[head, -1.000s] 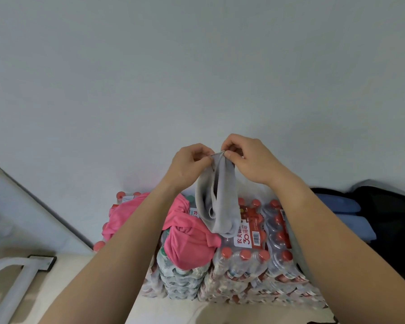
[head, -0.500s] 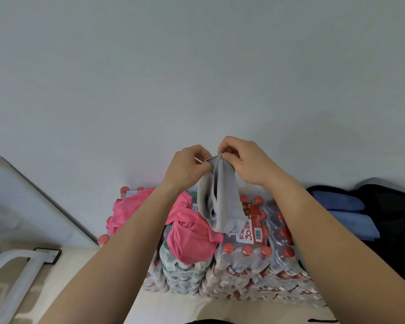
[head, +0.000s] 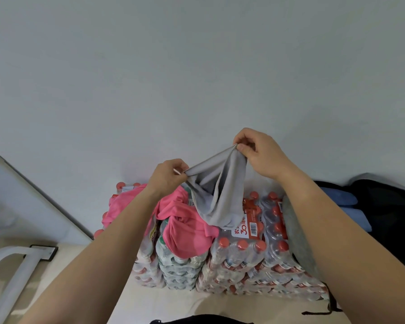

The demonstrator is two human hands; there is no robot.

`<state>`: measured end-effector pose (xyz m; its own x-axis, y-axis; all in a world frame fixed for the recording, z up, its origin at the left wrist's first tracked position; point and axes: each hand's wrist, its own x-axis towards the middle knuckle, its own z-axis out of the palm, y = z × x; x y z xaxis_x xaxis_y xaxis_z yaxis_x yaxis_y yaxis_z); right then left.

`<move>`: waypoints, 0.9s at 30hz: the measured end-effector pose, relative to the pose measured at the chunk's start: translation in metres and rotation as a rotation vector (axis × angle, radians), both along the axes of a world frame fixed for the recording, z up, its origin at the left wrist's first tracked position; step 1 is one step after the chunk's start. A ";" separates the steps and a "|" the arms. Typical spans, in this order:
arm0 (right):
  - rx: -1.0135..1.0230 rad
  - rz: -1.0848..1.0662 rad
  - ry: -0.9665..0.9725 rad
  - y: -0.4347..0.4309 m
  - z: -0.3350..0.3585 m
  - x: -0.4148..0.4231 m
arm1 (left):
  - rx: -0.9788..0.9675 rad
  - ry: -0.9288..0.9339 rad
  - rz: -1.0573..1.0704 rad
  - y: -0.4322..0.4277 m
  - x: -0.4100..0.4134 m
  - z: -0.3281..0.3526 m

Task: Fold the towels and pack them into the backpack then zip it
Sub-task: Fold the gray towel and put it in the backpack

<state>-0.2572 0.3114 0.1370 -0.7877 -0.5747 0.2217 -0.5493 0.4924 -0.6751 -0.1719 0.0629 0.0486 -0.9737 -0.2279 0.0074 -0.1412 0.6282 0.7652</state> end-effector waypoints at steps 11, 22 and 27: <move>-0.081 -0.188 0.020 0.020 -0.017 -0.012 | -0.102 -0.103 0.081 -0.024 0.019 -0.031; -0.025 -0.496 -0.082 0.044 -0.060 -0.021 | 0.149 -0.014 0.111 -0.034 0.030 -0.019; -0.055 -0.558 -0.124 0.048 -0.061 -0.021 | 0.156 -0.032 0.019 -0.027 0.031 -0.012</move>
<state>-0.2777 0.3594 0.0758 -0.9905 -0.0546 0.1261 -0.1313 0.6475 -0.7507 -0.1413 0.0363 0.0361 -0.9683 -0.2426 -0.0600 -0.1777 0.4992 0.8481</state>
